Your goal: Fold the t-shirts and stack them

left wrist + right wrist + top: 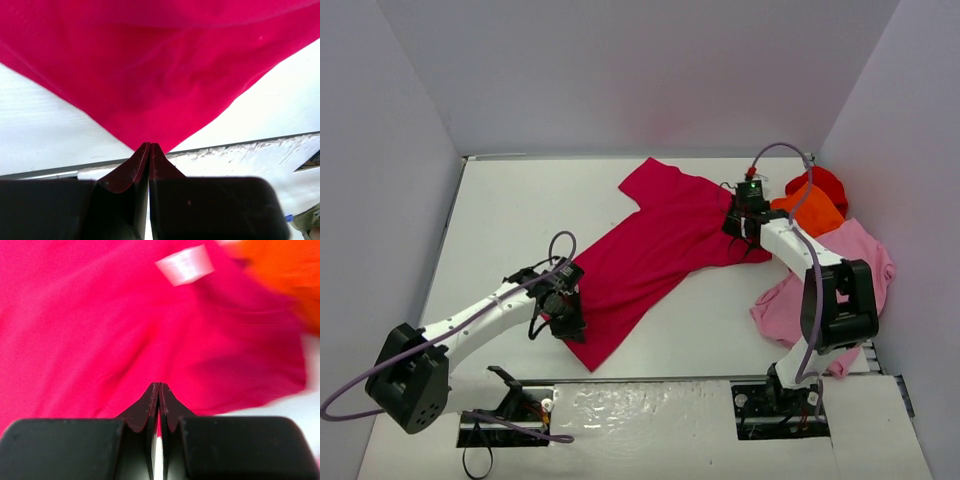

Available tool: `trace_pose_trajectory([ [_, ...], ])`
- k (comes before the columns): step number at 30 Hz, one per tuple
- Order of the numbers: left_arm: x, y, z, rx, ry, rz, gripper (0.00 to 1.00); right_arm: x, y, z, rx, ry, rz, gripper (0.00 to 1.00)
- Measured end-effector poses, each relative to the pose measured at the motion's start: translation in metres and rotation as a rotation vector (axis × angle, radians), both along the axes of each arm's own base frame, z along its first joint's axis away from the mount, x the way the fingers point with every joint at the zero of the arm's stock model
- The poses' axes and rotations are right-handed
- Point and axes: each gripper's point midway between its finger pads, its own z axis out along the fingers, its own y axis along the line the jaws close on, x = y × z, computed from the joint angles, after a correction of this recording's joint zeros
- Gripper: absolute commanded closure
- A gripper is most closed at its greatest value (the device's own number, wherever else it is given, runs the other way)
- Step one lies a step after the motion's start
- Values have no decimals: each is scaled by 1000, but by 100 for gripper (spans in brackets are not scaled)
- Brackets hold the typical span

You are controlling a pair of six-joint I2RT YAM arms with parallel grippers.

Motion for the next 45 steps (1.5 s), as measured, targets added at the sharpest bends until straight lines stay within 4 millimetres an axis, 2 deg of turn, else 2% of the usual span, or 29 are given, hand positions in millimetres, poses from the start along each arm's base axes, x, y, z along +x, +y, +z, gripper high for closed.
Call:
trace_pose_trajectory([
  [3, 17, -3, 6, 46, -6, 2, 100, 6, 61, 7, 54, -22, 136, 100],
  [6, 53, -13, 24, 85, -80, -16, 100, -1, 140, 13, 111, -41, 294, 100],
  [8, 73, -16, 37, 98, -120, -22, 100, -27, 196, 10, 135, -25, 410, 100],
  [10, 94, -15, 47, 101, -153, -16, 100, -63, 245, 3, 156, 2, 521, 100],
  [12, 112, -10, 53, 105, -170, -1, 100, -102, 283, -10, 158, 39, 622, 100],
  [14, 127, -3, 57, 108, -177, 18, 100, -137, 308, -28, 136, 83, 700, 100],
  [15, 134, 2, 57, 112, -176, 28, 100, -146, 312, -39, 119, 103, 718, 100],
  [17, 144, 9, 57, 119, -173, 39, 100, -148, 310, -57, 82, 131, 710, 100],
  [19, 151, 15, 54, 132, -153, 42, 100, -133, 299, -72, 62, 157, 672, 100],
  [24, 170, 23, 41, 155, -120, 35, 100, -74, 289, -69, 91, 119, 576, 100],
  [26, 172, 28, 36, 161, -105, 37, 100, -69, 290, -70, 93, 117, 570, 100],
  [30, 178, 38, 38, 157, -90, 52, 100, -89, 308, -74, 101, 129, 628, 100],
  [33, 191, 40, 50, 144, -114, 64, 100, -109, 322, -76, 120, 111, 673, 100],
  [37, 208, 37, 68, 123, -175, 57, 100, -128, 324, -77, 143, 104, 694, 100],
  [39, 210, 35, 70, 114, -179, 54, 100, -138, 316, -78, 159, 92, 695, 100],
  [42, 208, 33, 68, 103, -167, 48, 100, -160, 288, -79, 144, 117, 685, 100],
  [45, 204, 31, 60, 91, -146, 42, 100, -168, 269, -78, 119, 130, 671, 100],
])
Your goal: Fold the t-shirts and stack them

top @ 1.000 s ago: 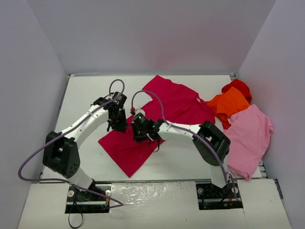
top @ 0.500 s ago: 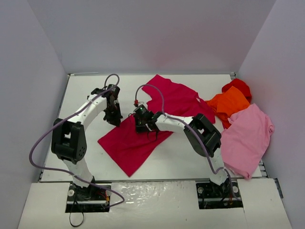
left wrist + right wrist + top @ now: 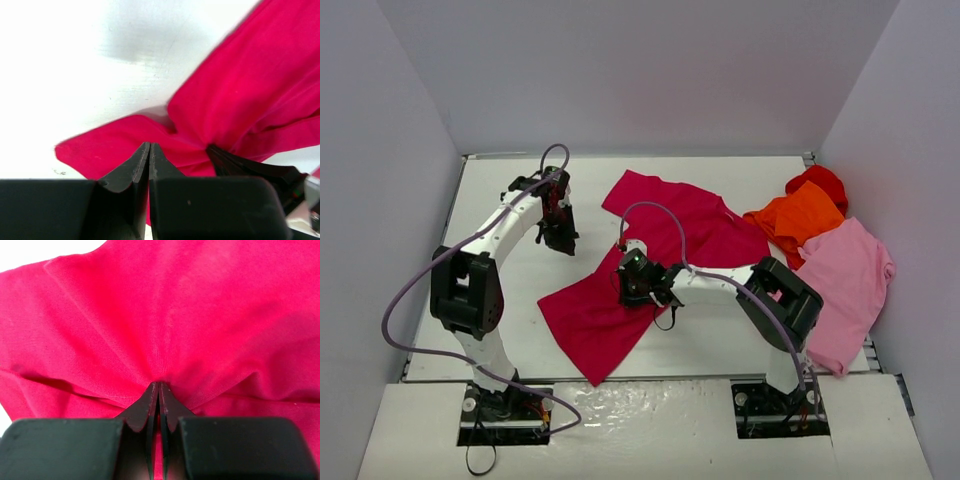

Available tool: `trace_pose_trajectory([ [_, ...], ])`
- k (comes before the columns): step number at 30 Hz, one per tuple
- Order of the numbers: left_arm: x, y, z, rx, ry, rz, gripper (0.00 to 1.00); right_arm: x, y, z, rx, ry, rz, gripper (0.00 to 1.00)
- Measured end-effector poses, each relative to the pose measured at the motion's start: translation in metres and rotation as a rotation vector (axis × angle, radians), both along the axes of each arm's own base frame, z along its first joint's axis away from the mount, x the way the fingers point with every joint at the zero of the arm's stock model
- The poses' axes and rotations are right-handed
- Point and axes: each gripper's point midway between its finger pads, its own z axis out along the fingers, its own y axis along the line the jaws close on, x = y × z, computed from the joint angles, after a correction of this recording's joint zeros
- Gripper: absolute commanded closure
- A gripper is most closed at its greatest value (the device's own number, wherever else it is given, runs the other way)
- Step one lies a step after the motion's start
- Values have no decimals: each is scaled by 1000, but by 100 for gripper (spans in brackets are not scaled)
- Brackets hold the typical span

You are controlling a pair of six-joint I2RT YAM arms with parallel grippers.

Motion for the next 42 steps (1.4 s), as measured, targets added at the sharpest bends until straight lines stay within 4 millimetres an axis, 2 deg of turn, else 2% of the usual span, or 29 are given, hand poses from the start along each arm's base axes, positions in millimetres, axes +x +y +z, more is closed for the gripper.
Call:
trace_pose_trajectory([
  [4, -8, 0, -14, -2, 42, -3, 100, 1, -13, 1, -48, -7, -11, 100],
  [7, -5, -2, -15, -12, 31, -1, 100, 17, -17, 15, -83, -35, -14, 100],
  [13, 5, -6, -9, -33, -19, 6, 100, 90, -11, 79, 20, -159, -72, 100],
  [16, 4, -9, -8, -48, -16, 4, 100, 114, -20, 95, 31, -206, -107, 100],
  [20, 3, -11, -8, -58, -12, 0, 100, 130, -58, 89, -39, -221, -202, 100],
  [23, -2, -19, -8, -114, -7, 0, 100, 144, -108, 82, -87, -210, -294, 100],
  [24, -9, -24, -10, -147, -6, 4, 100, 151, -131, 80, -103, -203, -340, 100],
  [26, -40, -28, -17, -194, 49, 17, 100, 166, -176, 76, -135, -190, -435, 100],
  [28, -70, -40, -23, -233, 65, 19, 100, 178, -211, 74, -154, -183, -507, 100],
  [30, -108, -52, -24, -259, 92, 4, 100, 187, -233, 74, -163, -179, -554, 100],
  [32, -141, -64, -22, -287, 98, -25, 100, 198, -242, 71, -172, -173, -574, 100],
  [34, -165, -71, -19, -315, 101, -32, 100, 213, -242, 66, -171, -175, -575, 100],
  [35, -172, -72, -19, -332, 94, -24, 100, 217, -240, 61, -173, -167, -571, 100],
  [38, -185, -59, -27, -332, 86, 57, 100, 229, -235, 42, -175, -143, -554, 100],
  [42, -189, -50, -43, -305, 97, 139, 100, 235, -231, 20, -188, -114, -534, 100],
])
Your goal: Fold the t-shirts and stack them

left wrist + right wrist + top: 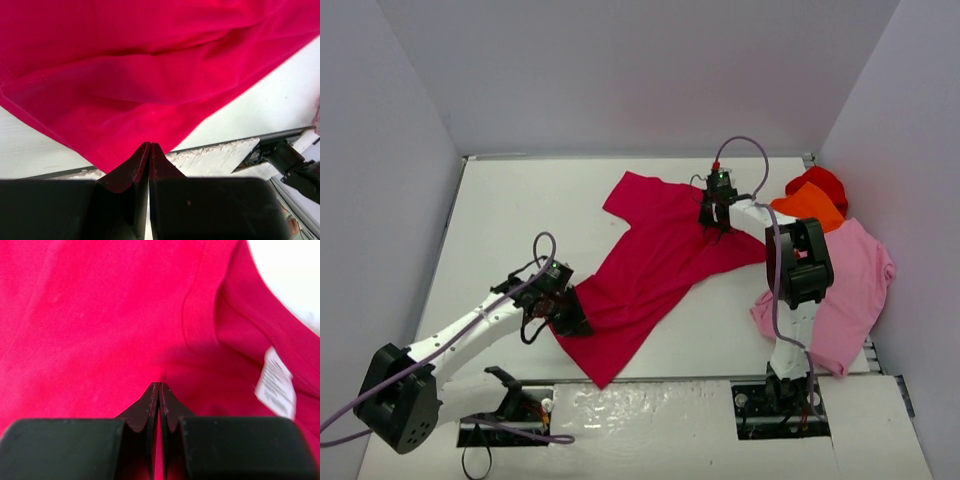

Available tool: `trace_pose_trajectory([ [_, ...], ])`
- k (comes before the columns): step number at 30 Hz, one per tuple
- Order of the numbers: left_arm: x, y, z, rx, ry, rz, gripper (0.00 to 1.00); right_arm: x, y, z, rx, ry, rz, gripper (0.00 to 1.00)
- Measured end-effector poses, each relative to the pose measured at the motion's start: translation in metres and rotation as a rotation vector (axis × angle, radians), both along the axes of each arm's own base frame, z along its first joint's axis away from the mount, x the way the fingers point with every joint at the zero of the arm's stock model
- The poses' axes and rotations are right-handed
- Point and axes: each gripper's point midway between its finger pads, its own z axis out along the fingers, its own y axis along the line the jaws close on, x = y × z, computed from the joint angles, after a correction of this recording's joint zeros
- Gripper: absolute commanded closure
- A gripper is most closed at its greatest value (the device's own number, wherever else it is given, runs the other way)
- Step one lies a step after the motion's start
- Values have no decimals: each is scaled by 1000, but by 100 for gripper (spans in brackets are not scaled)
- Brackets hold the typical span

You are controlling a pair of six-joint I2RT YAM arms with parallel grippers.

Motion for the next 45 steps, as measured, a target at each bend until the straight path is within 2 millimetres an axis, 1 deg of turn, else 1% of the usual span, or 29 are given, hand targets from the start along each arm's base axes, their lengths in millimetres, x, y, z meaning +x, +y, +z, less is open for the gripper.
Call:
trace_pose_trajectory([
  [3, 3, 1, -13, 24, 23, 31, 100, 6, 2, -12, -5, 13, 12, 100],
  [5, 8, 0, -23, 44, 41, 39, 100, 7, 2, -16, -6, 15, 12, 100],
  [9, 13, -2, -54, 113, 134, 35, 100, 9, 0, -17, -9, 6, 8, 100],
  [11, 19, -6, -56, 123, 157, 26, 100, 9, -2, -17, -12, -3, 3, 100],
  [16, 54, -20, -53, 162, 136, -21, 100, 5, -13, -18, -32, -12, -27, 100],
  [19, 75, -19, -53, 199, 120, -34, 100, -1, -25, -19, -41, -9, -59, 100],
  [20, 80, -14, -52, 213, 117, -29, 100, -3, -30, -19, -43, -8, -71, 100],
  [22, 88, 4, -53, 241, 121, -1, 100, -9, -40, -19, -47, -3, -95, 100],
  [24, 95, 31, -51, 260, 137, 54, 100, -14, -49, -20, -52, -2, -123, 100],
  [27, 108, 74, -40, 272, 137, 159, 100, -21, -58, -20, -58, 5, -158, 100],
  [30, 117, 117, -17, 280, 107, 257, 100, -30, -63, -21, -49, 10, -191, 100],
  [32, 126, 141, 2, 281, 69, 309, 100, -40, -65, -21, -36, 17, -210, 100],
  [34, 134, 158, 19, 276, 27, 346, 100, -53, -66, -21, -25, 23, -218, 100],
  [35, 137, 164, 26, 268, 5, 360, 100, -60, -67, -21, -22, 28, -220, 100],
  [36, 139, 165, 32, 250, -15, 362, 100, -66, -67, -21, -22, 36, -220, 100],
  [37, 140, 164, 37, 230, -34, 360, 100, -72, -68, -22, -23, 43, -221, 100],
  [38, 140, 158, 42, 202, -54, 353, 100, -74, -68, -21, -24, 49, -221, 100],
  [40, 138, 136, 50, 141, -83, 308, 100, -74, -68, -21, -25, 52, -221, 100],
  [42, 131, 99, 55, 93, -102, 222, 100, -75, -68, -20, -24, 59, -223, 100],
  [45, 118, 30, 59, 11, -137, 62, 100, -77, -68, -20, -21, 72, -231, 100],
])
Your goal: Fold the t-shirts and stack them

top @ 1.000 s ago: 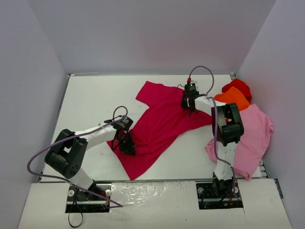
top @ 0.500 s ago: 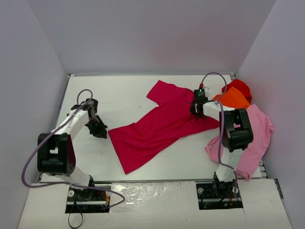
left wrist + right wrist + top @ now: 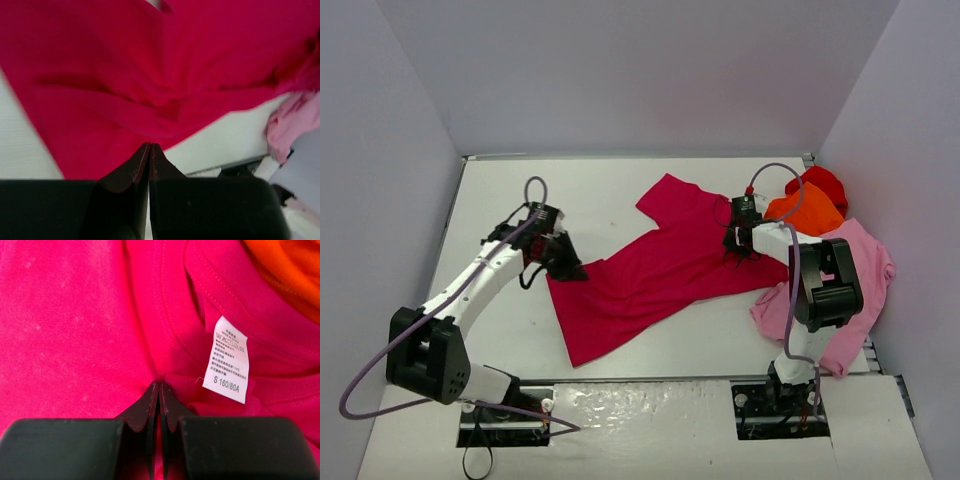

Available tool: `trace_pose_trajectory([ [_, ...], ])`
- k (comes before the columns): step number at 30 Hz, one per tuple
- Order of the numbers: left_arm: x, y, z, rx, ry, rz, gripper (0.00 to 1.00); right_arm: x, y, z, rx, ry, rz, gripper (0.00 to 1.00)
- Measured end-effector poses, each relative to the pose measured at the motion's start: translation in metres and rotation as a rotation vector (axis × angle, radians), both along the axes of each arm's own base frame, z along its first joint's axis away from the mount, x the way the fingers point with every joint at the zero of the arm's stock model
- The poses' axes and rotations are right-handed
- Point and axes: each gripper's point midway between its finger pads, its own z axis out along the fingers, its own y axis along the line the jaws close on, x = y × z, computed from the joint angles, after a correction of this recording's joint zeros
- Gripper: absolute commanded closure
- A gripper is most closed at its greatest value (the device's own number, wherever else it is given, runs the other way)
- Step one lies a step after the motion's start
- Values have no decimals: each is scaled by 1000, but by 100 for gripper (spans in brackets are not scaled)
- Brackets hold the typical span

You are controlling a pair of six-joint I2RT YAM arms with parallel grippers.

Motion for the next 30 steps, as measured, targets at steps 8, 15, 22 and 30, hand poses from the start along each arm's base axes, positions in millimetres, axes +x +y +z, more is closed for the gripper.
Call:
trace_pose_trajectory([
  [8, 10, -39, -40, -4, 114, -46, 100, 8, 1, 4, -4, 16, -3, 100],
  [15, 40, -39, -85, 62, 165, -20, 100, 11, 4, 0, -1, 23, 4, 100],
  [22, 40, -6, -111, 275, 220, 11, 100, 14, 7, 0, 8, 13, 14, 100],
  [30, 34, 48, -114, 660, 357, -6, 100, 15, 11, 0, 27, 10, 29, 100],
])
